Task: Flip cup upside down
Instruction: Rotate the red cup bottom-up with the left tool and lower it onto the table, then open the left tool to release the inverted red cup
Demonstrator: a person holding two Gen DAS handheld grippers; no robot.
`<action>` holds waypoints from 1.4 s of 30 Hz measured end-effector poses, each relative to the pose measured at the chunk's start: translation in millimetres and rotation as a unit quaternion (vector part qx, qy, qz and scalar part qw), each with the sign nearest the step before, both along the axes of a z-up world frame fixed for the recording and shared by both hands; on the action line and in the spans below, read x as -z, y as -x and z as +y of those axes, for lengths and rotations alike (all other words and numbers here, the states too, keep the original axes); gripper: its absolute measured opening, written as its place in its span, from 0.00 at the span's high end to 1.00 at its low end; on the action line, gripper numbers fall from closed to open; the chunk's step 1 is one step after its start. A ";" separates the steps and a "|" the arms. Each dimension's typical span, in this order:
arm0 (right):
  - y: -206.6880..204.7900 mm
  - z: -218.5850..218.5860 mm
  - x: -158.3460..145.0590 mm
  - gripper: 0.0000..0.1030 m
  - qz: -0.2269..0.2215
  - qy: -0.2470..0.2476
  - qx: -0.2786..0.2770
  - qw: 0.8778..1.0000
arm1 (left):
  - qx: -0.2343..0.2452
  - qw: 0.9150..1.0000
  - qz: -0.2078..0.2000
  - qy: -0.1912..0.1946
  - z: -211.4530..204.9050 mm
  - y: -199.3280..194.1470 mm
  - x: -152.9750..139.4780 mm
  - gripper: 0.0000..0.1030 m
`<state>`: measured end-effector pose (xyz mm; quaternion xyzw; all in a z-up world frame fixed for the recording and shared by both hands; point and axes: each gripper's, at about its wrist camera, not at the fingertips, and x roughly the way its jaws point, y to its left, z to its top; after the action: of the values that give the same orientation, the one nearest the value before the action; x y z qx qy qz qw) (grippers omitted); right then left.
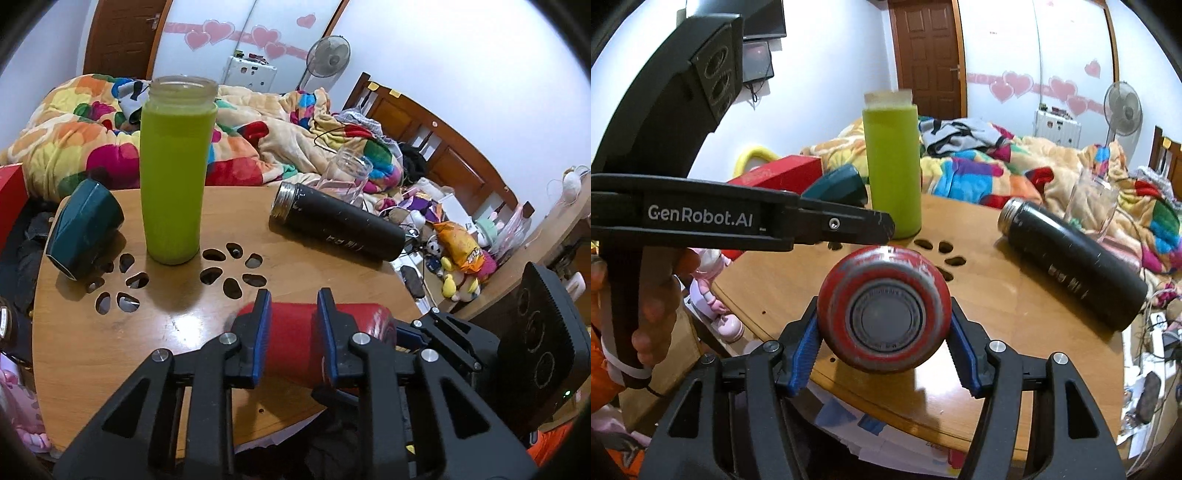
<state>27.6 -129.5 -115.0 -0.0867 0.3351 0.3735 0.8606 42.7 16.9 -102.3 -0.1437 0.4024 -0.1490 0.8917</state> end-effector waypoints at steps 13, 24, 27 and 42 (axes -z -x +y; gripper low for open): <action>-9.7 10.9 -13.7 0.43 -0.013 -0.003 -0.004 1.000 | 0.002 0.999 -0.022 0.042 21.0 4.9 -28.8 0.76; -24.5 29.5 -12.9 0.43 -0.010 0.004 0.001 1.000 | 0.008 1.000 -0.001 0.018 17.7 -6.2 -18.4 0.74; -26.6 32.7 -13.7 0.43 -0.008 0.007 0.002 1.000 | 0.000 1.000 -0.002 0.018 21.7 -7.6 -17.3 0.74; -18.1 18.8 -25.3 0.41 0.028 0.002 0.000 1.000 | -0.014 1.000 -0.018 0.002 24.6 1.0 -30.2 0.69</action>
<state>45.7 -110.7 -89.7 -0.0781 0.3598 0.3747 0.8509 41.7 41.6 -72.1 -0.1488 0.3839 -0.1399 0.9005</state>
